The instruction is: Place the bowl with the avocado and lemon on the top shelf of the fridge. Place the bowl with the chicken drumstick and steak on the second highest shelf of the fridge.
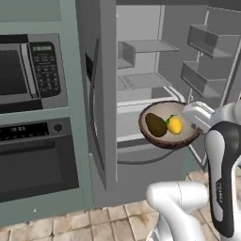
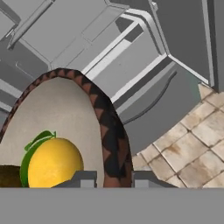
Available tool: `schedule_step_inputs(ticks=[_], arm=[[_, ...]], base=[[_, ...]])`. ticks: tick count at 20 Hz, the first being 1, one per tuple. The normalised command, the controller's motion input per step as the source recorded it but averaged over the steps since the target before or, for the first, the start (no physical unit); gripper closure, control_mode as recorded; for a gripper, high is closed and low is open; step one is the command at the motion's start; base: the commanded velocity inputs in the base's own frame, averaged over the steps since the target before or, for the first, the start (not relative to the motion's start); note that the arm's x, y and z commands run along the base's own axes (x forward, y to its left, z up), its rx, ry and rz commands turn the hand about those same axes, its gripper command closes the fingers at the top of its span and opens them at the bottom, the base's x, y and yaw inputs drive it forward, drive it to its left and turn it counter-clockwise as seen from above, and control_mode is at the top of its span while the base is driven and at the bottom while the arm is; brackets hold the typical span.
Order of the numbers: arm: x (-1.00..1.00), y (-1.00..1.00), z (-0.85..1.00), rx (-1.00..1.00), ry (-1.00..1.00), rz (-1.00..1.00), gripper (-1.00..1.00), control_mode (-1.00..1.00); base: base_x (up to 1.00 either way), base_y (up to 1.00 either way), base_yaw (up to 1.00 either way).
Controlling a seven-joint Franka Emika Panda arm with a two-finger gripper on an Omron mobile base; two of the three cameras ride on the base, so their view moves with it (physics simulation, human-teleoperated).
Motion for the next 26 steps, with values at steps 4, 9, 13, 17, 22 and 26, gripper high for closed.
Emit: schedule_step_inputs(ticks=[4, 9, 13, 17, 22, 26], arm=[[0.0, 0.0, 0.0, 0.0, 0.0, 0.0, 1.0, 1.0], [0.0, 0.0, 0.0, 0.0, 0.0, 0.0, 1.0, 1.0], [0.0, 0.0, 0.0, 0.0, 0.0, 0.0, 1.0, 1.0], [0.0, 0.0, 0.0, 0.0, 0.0, 0.0, 1.0, 1.0], [0.0, 0.0, 0.0, 0.0, 0.0, 0.0, 1.0, 1.0], [0.0, 0.0, 0.0, 0.0, 0.0, 0.0, 1.0, 1.0]], base=[[0.18, -0.31, -0.07], [0.29, -0.09, -0.07], [0.44, -0.19, -0.07], [0.62, -0.23, -0.06], [0.67, -0.22, -0.04], [0.6, -0.22, -0.04]])
